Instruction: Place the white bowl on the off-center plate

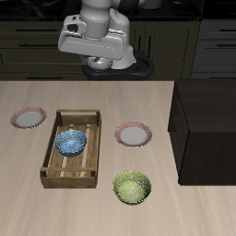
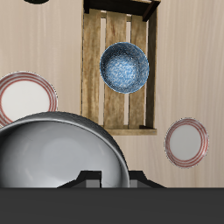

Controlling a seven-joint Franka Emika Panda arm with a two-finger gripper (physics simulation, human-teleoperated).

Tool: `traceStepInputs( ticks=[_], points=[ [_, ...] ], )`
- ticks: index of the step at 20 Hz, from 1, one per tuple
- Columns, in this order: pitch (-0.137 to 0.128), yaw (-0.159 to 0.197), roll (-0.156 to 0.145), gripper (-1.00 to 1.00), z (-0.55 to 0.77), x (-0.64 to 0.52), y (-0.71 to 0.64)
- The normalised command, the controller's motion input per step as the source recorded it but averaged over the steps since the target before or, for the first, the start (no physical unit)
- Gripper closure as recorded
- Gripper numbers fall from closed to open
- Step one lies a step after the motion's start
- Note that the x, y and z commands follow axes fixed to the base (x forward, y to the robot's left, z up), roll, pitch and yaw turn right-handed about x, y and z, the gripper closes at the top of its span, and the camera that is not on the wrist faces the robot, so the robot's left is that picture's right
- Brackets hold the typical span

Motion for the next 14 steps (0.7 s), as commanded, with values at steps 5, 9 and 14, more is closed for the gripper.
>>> traceStepInputs(
  ticks=[5, 9, 14],
  points=[
    [-0.021, 0.007, -0.005, 1.00, 0.08, -0.23, -0.65],
    [-0.027, -0.022, 0.005, 1.00, 0.12, -0.14, -0.62],
    [-0.011, 0.010, 0.035, 1.00, 0.03, -0.18, -0.73]
  ],
)
